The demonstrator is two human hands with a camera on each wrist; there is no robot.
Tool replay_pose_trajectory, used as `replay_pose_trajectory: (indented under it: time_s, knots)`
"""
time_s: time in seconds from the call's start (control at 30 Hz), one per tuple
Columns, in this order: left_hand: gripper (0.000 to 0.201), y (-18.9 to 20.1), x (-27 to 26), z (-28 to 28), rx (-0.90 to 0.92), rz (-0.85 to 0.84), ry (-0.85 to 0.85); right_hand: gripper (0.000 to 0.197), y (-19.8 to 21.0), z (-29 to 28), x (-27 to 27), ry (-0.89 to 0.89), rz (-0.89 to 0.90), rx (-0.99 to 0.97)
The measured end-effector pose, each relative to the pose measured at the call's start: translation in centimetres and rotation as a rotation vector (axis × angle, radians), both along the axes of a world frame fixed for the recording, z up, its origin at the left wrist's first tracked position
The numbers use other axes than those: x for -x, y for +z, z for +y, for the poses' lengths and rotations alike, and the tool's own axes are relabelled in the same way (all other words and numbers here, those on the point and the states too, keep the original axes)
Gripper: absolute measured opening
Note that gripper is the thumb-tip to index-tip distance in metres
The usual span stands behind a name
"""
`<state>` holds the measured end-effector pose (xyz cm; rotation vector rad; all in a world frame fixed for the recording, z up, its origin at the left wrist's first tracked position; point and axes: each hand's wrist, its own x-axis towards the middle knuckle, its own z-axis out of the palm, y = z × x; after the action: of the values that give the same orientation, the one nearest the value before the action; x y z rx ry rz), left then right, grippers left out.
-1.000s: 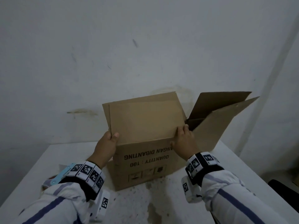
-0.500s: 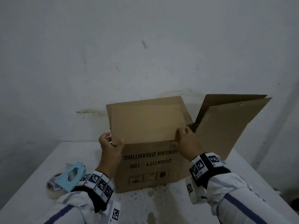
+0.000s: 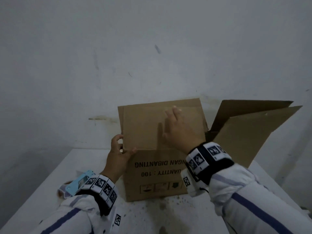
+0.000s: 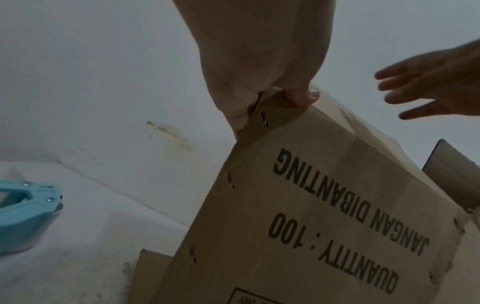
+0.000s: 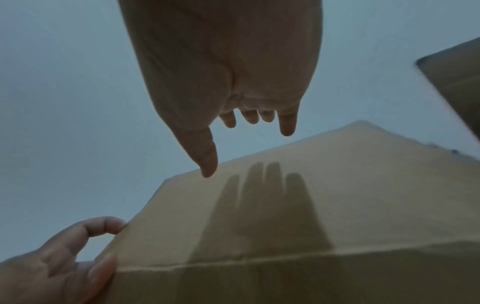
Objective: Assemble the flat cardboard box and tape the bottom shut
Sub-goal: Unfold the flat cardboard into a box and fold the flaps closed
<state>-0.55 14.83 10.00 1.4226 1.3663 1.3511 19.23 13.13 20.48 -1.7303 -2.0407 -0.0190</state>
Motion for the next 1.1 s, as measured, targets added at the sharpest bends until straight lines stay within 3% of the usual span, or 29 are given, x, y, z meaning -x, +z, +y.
replay_pose_trajectory:
  time_s: [0.1,0.2,0.37,0.5,0.7,0.87,0.97,1.1]
  knots:
    - [0.056,-0.2,0.1,-0.4,-0.011,-0.03,-0.037,0.095,0.8,1.8,1.9,-0.005,-0.144,0.033]
    - [0.057,-0.3,0.0,-0.7,-0.015,-0.069,-0.082,0.102,1.4,3.2,2.8,-0.027,-0.212,0.108]
    - [0.058,-0.5,0.5,-1.0,-0.008,-0.076,-0.137,0.082,2.2,3.5,3.3,-0.101,-0.352,-0.01]
    - [0.063,-0.5,0.9,-0.8,0.006,-0.03,-0.195,0.071,3.5,2.2,3.1,-0.048,-0.436,-0.098]
    - [0.08,0.0,3.3,0.6,0.132,-0.076,-0.443,0.057,2.9,-0.1,3.1,-0.036,-0.466,-0.279]
    - [0.081,-0.2,3.9,1.4,0.195,-0.095,-0.496,0.039,1.2,-2.2,3.4,-0.084,-0.451,-0.42]
    - [0.073,0.4,4.6,1.6,0.264,-0.196,-0.546,0.028,-0.1,-3.7,3.3,-0.061,-0.468,-0.517]
    - [0.039,1.0,5.6,2.1,0.358,-0.209,-0.638,0.025,-1.8,-5.0,2.8,-0.057,-0.525,-0.558]
